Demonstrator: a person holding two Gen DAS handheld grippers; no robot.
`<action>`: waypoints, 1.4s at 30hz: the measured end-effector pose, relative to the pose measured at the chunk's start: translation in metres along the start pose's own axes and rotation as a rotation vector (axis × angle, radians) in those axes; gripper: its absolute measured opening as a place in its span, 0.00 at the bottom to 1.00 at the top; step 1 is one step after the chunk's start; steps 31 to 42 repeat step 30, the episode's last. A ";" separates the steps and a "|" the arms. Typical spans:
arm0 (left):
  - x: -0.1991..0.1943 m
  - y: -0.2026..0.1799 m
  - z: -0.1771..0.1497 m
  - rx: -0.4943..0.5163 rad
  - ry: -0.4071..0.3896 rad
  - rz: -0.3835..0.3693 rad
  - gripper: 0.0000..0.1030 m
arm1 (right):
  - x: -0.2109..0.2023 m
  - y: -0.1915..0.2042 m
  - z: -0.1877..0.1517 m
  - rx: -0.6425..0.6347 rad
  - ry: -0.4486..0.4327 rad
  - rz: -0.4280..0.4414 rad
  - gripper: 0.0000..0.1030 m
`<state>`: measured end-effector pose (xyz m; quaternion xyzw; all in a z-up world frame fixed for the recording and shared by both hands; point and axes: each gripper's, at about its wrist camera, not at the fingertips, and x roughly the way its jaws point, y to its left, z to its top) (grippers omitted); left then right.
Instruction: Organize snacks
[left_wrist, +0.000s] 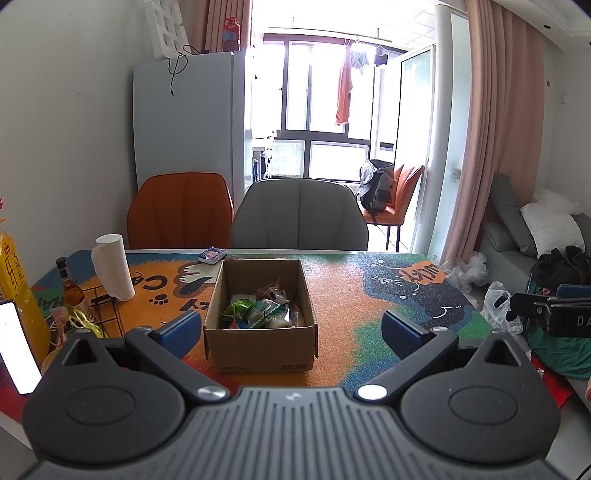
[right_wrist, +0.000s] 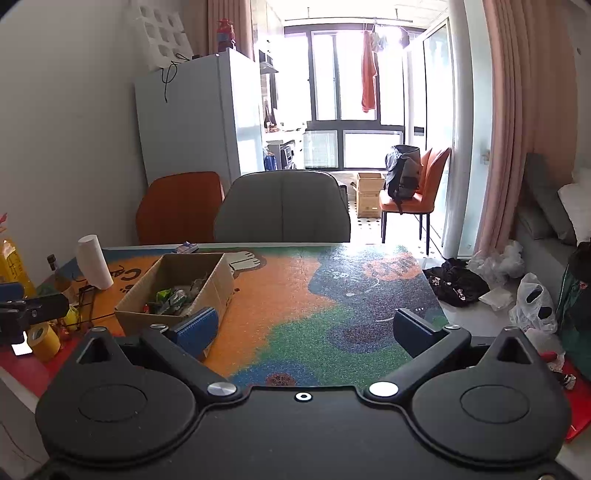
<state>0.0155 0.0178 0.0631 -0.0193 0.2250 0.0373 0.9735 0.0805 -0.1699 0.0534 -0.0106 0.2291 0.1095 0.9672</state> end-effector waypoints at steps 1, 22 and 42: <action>0.000 0.000 0.000 0.000 0.000 0.001 1.00 | 0.000 0.000 0.000 0.001 -0.001 0.000 1.00; 0.002 -0.002 0.000 0.001 0.005 -0.008 1.00 | 0.001 0.001 0.000 0.002 0.004 0.001 1.00; 0.003 0.000 -0.002 -0.006 0.011 -0.015 1.00 | 0.002 0.000 -0.001 0.005 0.006 0.003 1.00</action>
